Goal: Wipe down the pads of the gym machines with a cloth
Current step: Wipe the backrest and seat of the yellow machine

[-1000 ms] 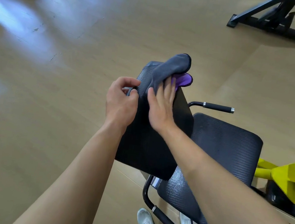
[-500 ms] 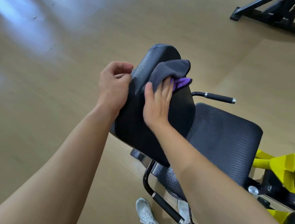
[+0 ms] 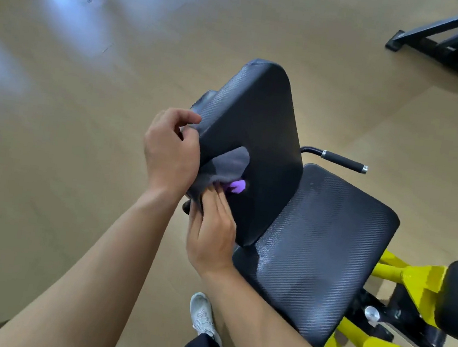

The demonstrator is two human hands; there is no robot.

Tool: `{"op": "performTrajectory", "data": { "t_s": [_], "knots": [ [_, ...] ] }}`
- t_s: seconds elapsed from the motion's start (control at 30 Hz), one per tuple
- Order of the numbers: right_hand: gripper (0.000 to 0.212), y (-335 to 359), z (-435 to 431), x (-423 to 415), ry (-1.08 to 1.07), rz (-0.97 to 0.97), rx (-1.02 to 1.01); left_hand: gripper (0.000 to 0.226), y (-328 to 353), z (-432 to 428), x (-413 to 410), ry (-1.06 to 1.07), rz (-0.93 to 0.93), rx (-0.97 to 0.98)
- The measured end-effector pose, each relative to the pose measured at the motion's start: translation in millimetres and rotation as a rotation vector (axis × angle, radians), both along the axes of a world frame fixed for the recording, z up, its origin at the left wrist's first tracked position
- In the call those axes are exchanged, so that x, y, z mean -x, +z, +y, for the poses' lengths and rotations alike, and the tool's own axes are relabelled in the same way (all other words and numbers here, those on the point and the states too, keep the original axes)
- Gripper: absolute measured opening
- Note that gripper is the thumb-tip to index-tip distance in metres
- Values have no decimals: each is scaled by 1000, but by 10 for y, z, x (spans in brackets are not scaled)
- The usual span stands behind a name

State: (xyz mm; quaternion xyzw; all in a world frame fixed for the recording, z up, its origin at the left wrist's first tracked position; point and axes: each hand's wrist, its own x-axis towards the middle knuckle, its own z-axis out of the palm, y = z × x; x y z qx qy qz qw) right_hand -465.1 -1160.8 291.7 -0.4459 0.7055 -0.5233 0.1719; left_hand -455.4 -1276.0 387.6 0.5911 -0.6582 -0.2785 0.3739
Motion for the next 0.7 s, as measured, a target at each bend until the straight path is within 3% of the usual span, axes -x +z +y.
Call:
{"op": "performTrajectory", "data": {
  "t_s": [0.1, 0.2, 0.37, 0.57, 0.7],
  "knots": [
    [29, 23, 197, 352, 77, -96, -87, 24, -98, 375, -12, 67, -51, 188],
    [34, -110, 388, 745, 129, -216, -195, 21, -357, 827, 55, 52, -87, 204],
    [29, -433, 536, 1385, -46, -459, -267, 23, -999, 1371, 326, 1, -205, -48],
    [23, -557, 379, 1792, -105, -679, -159, 26, -1347, 1427, 554, -26, -256, -221],
    [23, -449, 33, 1802, 17, -626, -9, 25, -1394, 1362, 531, -52, -242, -300]
  ]
}}
